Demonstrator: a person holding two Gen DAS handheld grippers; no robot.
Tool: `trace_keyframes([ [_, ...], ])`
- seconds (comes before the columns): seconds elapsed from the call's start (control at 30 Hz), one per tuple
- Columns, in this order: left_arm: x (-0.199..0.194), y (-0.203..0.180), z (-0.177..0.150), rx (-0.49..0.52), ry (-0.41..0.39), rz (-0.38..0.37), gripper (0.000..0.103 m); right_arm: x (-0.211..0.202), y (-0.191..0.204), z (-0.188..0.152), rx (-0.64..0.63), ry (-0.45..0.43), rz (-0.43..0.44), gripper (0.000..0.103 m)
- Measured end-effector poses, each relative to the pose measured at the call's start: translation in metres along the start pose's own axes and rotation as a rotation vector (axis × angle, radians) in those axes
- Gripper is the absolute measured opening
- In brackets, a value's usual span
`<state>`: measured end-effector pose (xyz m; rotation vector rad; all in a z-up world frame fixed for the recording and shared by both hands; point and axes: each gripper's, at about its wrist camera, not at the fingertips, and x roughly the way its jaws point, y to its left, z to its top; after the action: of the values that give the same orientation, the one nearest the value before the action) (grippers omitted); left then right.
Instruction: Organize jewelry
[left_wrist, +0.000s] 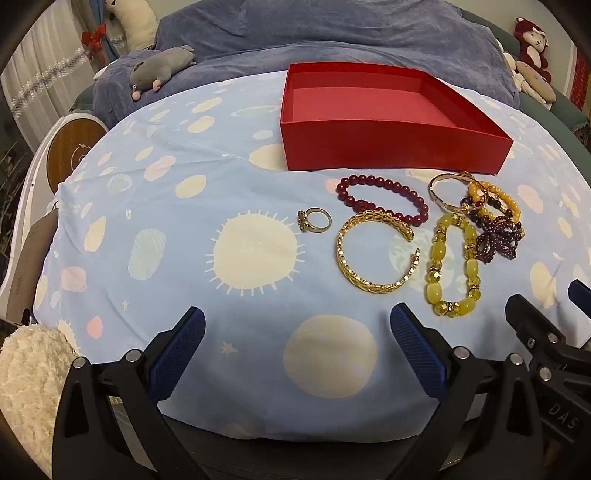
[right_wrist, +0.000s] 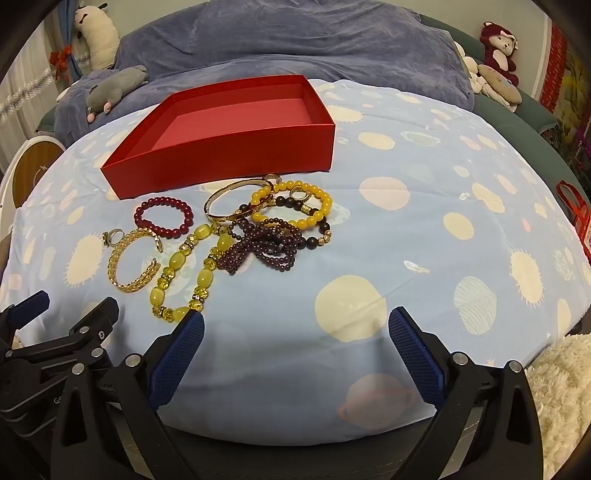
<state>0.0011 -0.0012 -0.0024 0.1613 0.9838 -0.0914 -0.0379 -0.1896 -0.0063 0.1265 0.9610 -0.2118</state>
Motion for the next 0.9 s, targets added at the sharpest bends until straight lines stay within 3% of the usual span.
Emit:
trace_keyframes([
  [0.9, -0.0020, -0.0014, -0.0006, 0.007, -0.010, 0.023, 0.096, 0.0009, -0.0006, -0.0028, 0.001, 0.003, 0.001, 0.096],
])
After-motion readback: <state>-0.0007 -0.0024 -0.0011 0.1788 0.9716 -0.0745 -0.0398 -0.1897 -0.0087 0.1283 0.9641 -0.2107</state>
